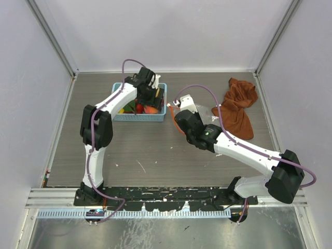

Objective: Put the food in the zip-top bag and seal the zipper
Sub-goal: Pick up the fake fruit from the bin, then place the fake fruit in the zipper food storage bag.

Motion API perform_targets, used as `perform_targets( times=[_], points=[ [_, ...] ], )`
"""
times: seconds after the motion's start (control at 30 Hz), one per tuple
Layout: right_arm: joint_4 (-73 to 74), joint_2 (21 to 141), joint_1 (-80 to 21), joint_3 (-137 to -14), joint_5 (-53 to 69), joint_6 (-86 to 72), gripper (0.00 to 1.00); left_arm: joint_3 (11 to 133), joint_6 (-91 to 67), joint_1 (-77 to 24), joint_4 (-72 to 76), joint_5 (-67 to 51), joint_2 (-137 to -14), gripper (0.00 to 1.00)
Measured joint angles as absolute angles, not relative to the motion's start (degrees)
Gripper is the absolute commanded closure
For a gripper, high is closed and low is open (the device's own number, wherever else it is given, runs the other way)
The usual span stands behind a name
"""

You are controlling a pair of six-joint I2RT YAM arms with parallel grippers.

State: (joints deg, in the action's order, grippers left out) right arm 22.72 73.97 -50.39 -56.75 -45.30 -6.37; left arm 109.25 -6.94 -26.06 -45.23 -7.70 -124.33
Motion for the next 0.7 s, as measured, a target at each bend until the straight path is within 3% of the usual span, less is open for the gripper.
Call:
perform_targets(
  times=[0.27,0.7],
  points=[
    [22.7,74.0,-50.4,-57.0,-45.3,-6.4,1.00,99.3,-11.7,-25.9,-40.1,-6.9,-112.1,0.63],
    [21.9,73.9,-50.4,-57.7,-44.2,-8.3,1.00,69.7,-30.2,-26.9,-20.0,-10.2,-87.0,0.67]
  ],
)
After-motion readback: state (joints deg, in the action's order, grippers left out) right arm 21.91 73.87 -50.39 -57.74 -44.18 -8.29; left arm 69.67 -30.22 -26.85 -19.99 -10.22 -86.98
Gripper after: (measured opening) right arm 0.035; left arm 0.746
